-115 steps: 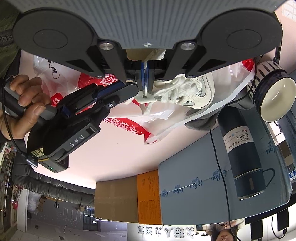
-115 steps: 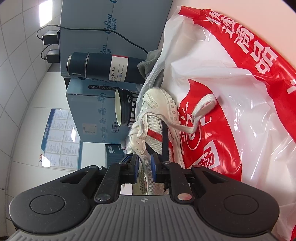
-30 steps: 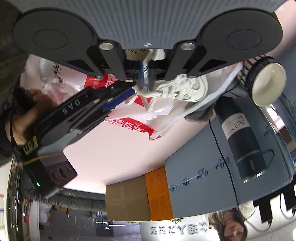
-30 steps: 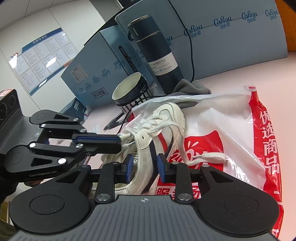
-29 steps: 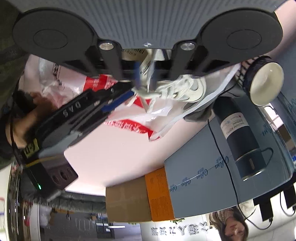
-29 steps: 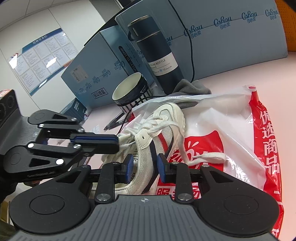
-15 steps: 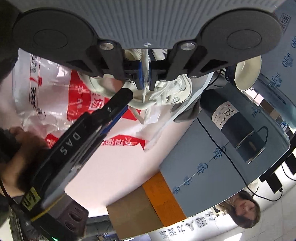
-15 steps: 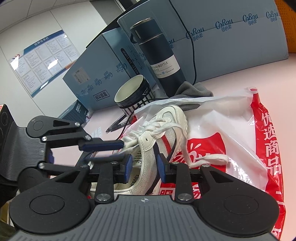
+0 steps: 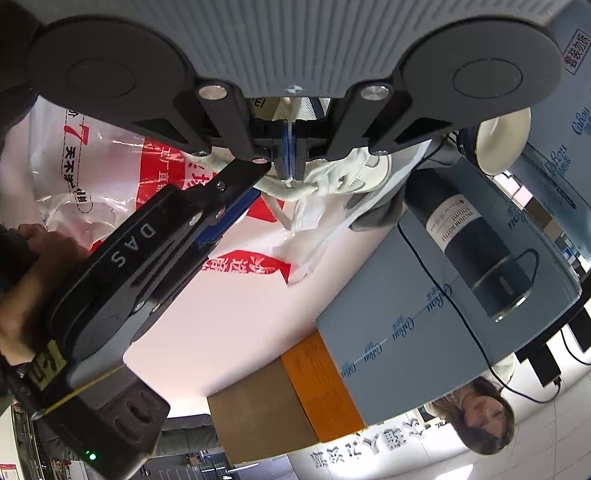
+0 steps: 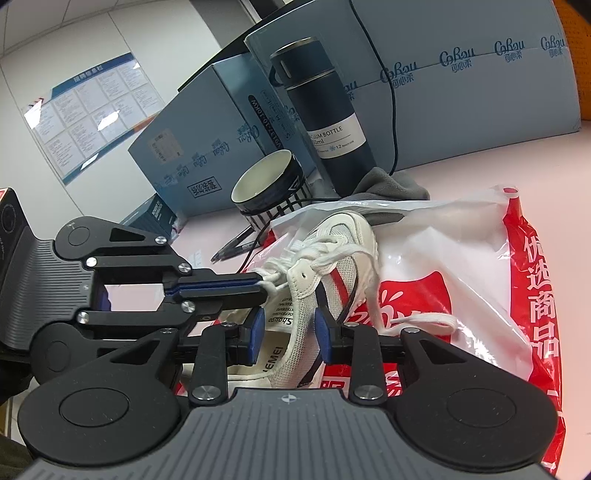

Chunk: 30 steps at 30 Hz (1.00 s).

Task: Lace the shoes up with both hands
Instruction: 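Hold the sneaker side with the right gripper while the left gripper pinches the lace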

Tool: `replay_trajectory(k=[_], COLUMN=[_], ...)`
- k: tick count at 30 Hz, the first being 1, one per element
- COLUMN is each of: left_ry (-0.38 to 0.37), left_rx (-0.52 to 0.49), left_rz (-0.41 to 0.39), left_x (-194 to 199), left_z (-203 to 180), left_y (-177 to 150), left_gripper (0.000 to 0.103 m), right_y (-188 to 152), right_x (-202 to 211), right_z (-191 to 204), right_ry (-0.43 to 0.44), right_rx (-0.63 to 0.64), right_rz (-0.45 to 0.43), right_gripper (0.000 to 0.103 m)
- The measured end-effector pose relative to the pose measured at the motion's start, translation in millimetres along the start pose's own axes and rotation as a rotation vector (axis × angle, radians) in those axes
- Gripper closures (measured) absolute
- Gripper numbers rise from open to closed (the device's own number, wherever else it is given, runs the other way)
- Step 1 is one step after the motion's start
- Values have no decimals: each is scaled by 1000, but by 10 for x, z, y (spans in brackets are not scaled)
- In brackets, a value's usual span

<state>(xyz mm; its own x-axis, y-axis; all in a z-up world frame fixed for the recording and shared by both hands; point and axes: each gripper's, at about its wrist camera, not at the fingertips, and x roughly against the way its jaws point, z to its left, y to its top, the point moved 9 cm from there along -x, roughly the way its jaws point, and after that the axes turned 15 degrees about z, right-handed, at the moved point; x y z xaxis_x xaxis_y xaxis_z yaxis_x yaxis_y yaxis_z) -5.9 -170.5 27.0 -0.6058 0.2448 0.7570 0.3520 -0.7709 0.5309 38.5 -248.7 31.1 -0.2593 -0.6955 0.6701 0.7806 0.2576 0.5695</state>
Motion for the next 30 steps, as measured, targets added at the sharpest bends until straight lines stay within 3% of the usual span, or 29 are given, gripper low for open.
replay_trajectory(k=[17,24,30], left_ry=[-1,-13,-39], left_rx=[83,209,183], left_rz=[47,9,41], left_x=[-157,-96,-129], left_z=[58,192,141], left_y=[-4,18,22], left_gripper=[102,102,102], right_y=[-12,-21,-17], right_x=[56,55,51], right_z=[-24,-12,2], right_ry=[27,42,45], right_rx=[-29,-27,-29], right_rz=[-23,-19,-16], right_gripper=[74,74,74])
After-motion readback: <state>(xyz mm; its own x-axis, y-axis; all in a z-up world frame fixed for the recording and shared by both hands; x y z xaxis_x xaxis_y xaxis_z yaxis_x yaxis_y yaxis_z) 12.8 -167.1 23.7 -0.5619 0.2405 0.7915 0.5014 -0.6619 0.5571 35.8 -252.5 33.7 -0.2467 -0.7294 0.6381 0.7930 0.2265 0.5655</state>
